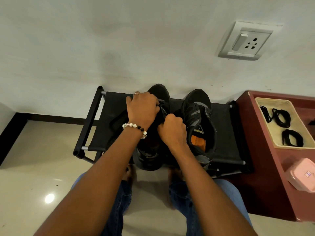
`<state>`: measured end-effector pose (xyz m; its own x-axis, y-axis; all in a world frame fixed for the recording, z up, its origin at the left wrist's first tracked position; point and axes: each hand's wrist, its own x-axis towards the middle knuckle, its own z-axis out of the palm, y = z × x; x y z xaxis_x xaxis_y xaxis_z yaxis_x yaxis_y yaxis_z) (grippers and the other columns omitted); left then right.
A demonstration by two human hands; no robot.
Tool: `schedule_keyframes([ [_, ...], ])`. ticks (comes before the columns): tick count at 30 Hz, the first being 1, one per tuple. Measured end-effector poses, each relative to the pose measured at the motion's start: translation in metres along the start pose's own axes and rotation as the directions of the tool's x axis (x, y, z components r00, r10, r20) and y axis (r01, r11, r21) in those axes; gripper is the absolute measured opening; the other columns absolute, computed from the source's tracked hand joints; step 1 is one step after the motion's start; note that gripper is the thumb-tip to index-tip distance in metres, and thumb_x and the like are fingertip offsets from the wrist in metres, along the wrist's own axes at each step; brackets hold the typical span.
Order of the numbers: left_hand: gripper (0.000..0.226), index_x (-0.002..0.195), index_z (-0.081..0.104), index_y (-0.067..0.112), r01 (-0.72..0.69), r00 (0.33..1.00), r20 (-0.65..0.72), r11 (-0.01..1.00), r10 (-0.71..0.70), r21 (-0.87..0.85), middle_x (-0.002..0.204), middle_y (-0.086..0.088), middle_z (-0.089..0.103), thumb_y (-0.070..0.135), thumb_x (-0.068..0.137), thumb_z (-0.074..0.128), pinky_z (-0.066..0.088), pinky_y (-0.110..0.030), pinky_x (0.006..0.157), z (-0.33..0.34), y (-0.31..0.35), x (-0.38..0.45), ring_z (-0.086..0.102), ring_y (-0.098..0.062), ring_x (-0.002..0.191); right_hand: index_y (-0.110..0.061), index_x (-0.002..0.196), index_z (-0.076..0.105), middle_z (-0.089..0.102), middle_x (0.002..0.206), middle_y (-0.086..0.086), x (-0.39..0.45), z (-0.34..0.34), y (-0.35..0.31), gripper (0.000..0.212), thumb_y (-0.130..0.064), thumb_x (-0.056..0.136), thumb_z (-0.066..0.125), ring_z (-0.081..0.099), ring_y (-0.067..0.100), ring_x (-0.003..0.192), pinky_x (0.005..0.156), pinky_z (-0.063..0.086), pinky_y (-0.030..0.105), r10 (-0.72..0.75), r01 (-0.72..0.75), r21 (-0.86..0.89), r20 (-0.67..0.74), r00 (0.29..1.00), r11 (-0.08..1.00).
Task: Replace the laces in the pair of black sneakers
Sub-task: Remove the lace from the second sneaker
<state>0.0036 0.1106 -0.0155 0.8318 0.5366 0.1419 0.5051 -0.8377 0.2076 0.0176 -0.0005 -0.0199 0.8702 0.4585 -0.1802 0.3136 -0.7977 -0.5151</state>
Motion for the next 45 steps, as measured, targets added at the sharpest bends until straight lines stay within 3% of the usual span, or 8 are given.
schedule_keyframes([
  [8, 0.020, 0.078, 0.056, 0.016, -0.054, 0.998, -0.034, 0.992, 0.058, 0.115, 0.080, -0.004, 0.056, 0.018, 0.097, 0.049, 0.038, -0.042, 0.093, 0.005, 0.011, -0.001, 0.054, -0.027, 0.107, -0.002, 0.098, 0.056, 0.061, 0.097, 0.016, 0.001, 0.006, 0.002, 0.017, -0.018, 0.095, 0.048, 0.061, 0.037, 0.088, 0.060, 0.040, 0.037, 0.013, -0.013, -0.001, -0.034, 0.999, 1.000],
  [12, 0.026, 0.082, 0.060, 0.007, 0.078, 0.995, 0.075, 0.972, -0.062, -0.221, 0.085, -0.007, 0.062, 0.023, 0.096, 0.045, 0.046, -0.045, 0.083, 0.013, -0.005, 0.004, 0.056, -0.027, 0.094, -0.002, 0.099, 0.056, 0.061, 0.098, 0.016, -0.001, 0.007, 0.000, 0.019, -0.019, 0.095, 0.048, 0.061, 0.038, 0.089, 0.061, 0.039, 0.036, 0.032, -0.032, -0.007, -0.048, 0.998, 0.999],
  [21, 0.020, 0.075, 0.057, 0.017, 0.487, 0.724, 0.515, -0.188, -0.459, -0.853, 0.075, 0.000, 0.058, 0.016, 0.093, 0.049, 0.045, -0.034, 0.069, -0.016, -0.023, 0.008, 0.056, -0.016, 0.075, -0.001, 0.103, 0.058, 0.059, 0.094, 0.013, -0.003, 0.005, -0.005, 0.021, -0.018, 0.097, 0.047, 0.061, 0.035, 0.090, 0.060, 0.037, 0.033, 0.056, -0.058, -0.034, -0.051, 0.997, 0.998],
  [23, 0.017, 0.077, 0.060, 0.019, 0.473, 0.757, 0.464, -0.104, -0.459, -0.875, 0.079, 0.001, 0.062, 0.018, 0.091, 0.051, 0.047, -0.036, 0.073, -0.015, -0.024, 0.008, 0.058, -0.015, 0.078, -0.001, 0.101, 0.058, 0.055, 0.089, 0.011, -0.003, 0.005, -0.003, 0.020, -0.017, 0.096, 0.047, 0.061, 0.035, 0.089, 0.059, 0.037, 0.033, 0.053, -0.055, -0.034, -0.053, 0.997, 0.998],
  [27, 0.023, 0.107, 0.066, 0.028, 0.222, 0.946, -0.006, 0.657, -0.325, -0.720, 0.110, 0.002, 0.061, 0.030, 0.084, 0.060, 0.049, -0.046, 0.092, -0.001, -0.029, 0.006, 0.059, -0.017, 0.103, 0.001, 0.104, 0.057, 0.059, 0.095, 0.015, -0.001, 0.007, -0.003, 0.022, -0.016, 0.096, 0.046, 0.062, 0.037, 0.091, 0.060, 0.038, 0.034, 0.046, -0.048, -0.036, -0.059, 0.997, 0.998],
  [30, 0.034, 0.119, 0.064, 0.036, 0.037, 0.999, 0.002, 0.937, -0.039, -0.347, 0.124, 0.003, 0.051, 0.032, 0.086, 0.062, 0.035, -0.049, 0.099, 0.000, -0.021, 0.007, 0.043, -0.023, 0.121, 0.001, 0.110, 0.057, 0.062, 0.105, 0.018, 0.000, 0.009, -0.003, 0.027, -0.019, 0.096, 0.047, 0.061, 0.039, 0.096, 0.063, 0.041, 0.036, 0.040, -0.043, -0.048, -0.062, 0.997, 0.998],
  [37, 0.017, 0.098, 0.070, 0.016, 0.006, 0.999, -0.037, 0.999, -0.005, 0.041, 0.110, -0.002, 0.061, 0.028, 0.092, 0.060, 0.038, -0.044, 0.093, 0.005, 0.004, 0.006, 0.056, -0.026, 0.106, 0.000, 0.107, 0.056, 0.061, 0.102, 0.017, 0.001, 0.010, -0.002, 0.021, -0.016, 0.095, 0.048, 0.061, 0.038, 0.093, 0.062, 0.040, 0.037, 0.042, -0.045, -0.048, -0.052, 0.998, 0.998],
  [45, 0.025, 0.101, 0.059, 0.003, -0.039, 0.998, -0.061, 0.997, 0.035, -0.071, 0.116, -0.009, 0.053, 0.023, 0.098, 0.044, 0.037, -0.033, 0.062, 0.014, 0.001, 0.004, 0.056, -0.029, 0.089, 0.000, 0.107, 0.058, 0.063, 0.102, 0.017, -0.001, 0.009, -0.004, 0.024, -0.019, 0.096, 0.047, 0.062, 0.038, 0.094, 0.061, 0.038, 0.035, 0.053, -0.056, -0.041, -0.070, 0.996, 0.998],
])
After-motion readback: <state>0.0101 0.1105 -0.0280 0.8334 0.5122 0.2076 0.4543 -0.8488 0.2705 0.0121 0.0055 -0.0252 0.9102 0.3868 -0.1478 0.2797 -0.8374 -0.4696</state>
